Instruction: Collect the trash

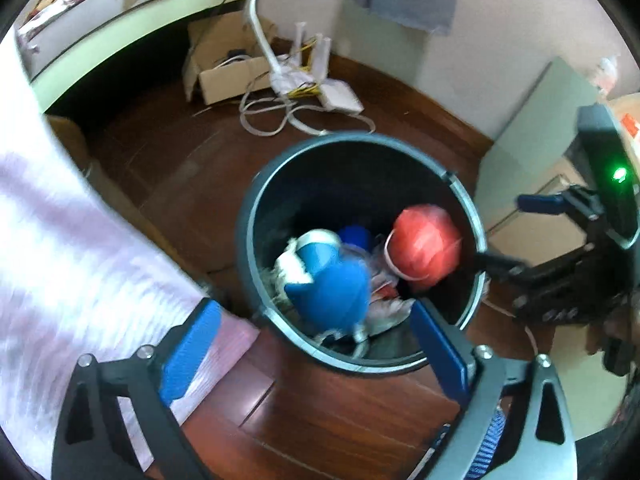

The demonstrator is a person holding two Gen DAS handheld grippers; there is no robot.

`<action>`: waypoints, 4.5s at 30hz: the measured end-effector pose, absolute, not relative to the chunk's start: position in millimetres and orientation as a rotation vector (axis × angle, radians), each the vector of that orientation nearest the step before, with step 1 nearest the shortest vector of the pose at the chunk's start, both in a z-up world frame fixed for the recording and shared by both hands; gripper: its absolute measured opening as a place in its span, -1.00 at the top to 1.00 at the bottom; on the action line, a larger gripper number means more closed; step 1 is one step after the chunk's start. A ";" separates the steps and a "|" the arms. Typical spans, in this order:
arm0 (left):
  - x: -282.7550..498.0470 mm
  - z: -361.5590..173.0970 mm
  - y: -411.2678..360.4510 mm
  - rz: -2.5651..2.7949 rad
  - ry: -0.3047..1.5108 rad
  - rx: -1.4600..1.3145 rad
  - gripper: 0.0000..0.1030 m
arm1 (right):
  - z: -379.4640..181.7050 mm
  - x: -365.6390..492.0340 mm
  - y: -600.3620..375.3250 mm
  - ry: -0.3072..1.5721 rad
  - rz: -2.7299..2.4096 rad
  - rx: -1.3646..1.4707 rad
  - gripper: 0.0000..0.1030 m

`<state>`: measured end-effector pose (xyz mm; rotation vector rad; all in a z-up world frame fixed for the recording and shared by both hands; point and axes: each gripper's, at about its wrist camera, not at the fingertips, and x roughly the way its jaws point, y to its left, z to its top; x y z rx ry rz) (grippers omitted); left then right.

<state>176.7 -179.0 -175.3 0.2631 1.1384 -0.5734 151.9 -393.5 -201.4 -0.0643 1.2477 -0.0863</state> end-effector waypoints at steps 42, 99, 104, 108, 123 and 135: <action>57.4 -9.2 -66.8 -0.392 0.777 0.173 -0.98 | -5.3 31.8 -278.5 0.883 -0.049 -0.074 -1.00; -12.2 37.8 -18.7 -0.256 0.562 0.157 -0.99 | 38.0 -39.4 -229.5 0.675 -0.108 -0.050 -1.00; -12.3 37.6 -18.3 -0.254 0.565 0.156 -0.99 | 37.9 -39.4 -228.1 0.676 -0.108 -0.051 -1.00; -12.9 38.3 -17.0 -0.251 0.565 0.153 -0.99 | 37.6 -39.3 -227.6 0.678 -0.107 -0.052 -1.00; -12.8 38.8 -16.7 -0.256 0.570 0.151 -0.99 | 36.3 -38.2 -227.4 0.679 -0.105 -0.056 -1.00; -11.3 36.6 -20.0 -0.232 0.569 0.177 -0.99 | 35.0 -37.8 -227.2 0.686 -0.103 -0.061 -1.00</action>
